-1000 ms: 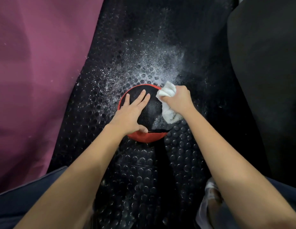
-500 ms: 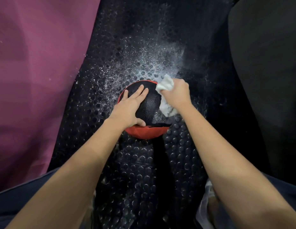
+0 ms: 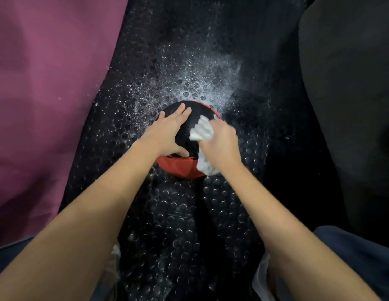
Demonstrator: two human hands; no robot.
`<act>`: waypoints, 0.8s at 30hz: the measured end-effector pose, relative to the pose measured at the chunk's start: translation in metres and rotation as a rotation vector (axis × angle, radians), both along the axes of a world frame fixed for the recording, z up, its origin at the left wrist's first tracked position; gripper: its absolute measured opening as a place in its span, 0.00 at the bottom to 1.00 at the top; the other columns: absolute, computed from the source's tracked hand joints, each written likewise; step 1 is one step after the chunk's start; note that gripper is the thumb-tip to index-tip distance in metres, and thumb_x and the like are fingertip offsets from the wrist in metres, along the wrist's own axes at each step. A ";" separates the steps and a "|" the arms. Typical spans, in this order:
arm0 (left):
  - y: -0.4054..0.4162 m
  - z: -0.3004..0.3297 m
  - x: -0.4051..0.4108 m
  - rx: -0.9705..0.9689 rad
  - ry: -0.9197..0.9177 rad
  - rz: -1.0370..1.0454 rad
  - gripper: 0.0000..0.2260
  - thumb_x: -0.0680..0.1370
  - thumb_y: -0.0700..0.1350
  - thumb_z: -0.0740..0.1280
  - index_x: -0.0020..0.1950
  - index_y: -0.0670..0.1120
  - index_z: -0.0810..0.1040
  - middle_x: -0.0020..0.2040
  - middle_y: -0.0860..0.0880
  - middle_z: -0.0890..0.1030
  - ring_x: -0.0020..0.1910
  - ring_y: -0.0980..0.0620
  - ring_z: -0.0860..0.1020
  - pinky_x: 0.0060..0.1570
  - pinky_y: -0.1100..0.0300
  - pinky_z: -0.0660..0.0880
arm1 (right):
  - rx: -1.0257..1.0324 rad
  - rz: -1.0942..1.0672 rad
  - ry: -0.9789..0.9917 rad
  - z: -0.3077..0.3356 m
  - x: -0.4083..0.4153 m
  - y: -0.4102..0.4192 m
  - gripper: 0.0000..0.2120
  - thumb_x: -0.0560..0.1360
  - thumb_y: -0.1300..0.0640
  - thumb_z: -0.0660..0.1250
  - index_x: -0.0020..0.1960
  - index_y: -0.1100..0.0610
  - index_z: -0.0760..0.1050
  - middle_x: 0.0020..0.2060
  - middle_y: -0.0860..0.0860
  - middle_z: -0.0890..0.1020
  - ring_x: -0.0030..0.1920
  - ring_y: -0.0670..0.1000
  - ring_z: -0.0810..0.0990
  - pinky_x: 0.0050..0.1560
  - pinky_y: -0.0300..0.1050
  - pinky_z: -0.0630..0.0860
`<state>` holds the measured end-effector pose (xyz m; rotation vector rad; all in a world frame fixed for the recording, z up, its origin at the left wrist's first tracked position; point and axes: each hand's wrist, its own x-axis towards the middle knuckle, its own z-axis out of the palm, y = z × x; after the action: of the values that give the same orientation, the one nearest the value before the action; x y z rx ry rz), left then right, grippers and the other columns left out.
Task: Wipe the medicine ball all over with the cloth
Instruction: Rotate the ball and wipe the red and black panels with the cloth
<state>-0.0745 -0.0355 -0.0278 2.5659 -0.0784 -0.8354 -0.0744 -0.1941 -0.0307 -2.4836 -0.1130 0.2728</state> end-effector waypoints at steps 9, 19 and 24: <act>-0.016 -0.013 -0.011 -0.004 -0.126 -0.011 0.54 0.68 0.56 0.76 0.79 0.53 0.39 0.79 0.56 0.37 0.75 0.32 0.38 0.74 0.35 0.48 | 0.065 -0.041 0.102 0.009 0.036 -0.006 0.19 0.71 0.55 0.69 0.28 0.51 0.61 0.25 0.45 0.68 0.30 0.48 0.68 0.29 0.41 0.62; -0.017 -0.011 -0.009 -0.010 -0.146 0.058 0.53 0.67 0.54 0.78 0.80 0.55 0.43 0.79 0.58 0.42 0.76 0.34 0.41 0.73 0.36 0.53 | -0.014 0.069 -0.066 0.008 -0.003 -0.005 0.11 0.74 0.63 0.63 0.36 0.55 0.64 0.37 0.51 0.70 0.36 0.54 0.71 0.35 0.48 0.67; -0.019 -0.007 -0.008 -0.001 -0.131 0.107 0.51 0.69 0.51 0.77 0.80 0.55 0.44 0.79 0.59 0.42 0.77 0.35 0.42 0.72 0.36 0.56 | -0.039 0.006 -0.084 0.010 0.011 0.008 0.08 0.75 0.62 0.61 0.38 0.57 0.66 0.39 0.51 0.70 0.36 0.52 0.71 0.36 0.46 0.67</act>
<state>-0.0823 -0.0541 -0.0352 2.5958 0.0189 -0.6275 -0.0634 -0.1857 -0.0203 -2.5348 -0.1520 0.1747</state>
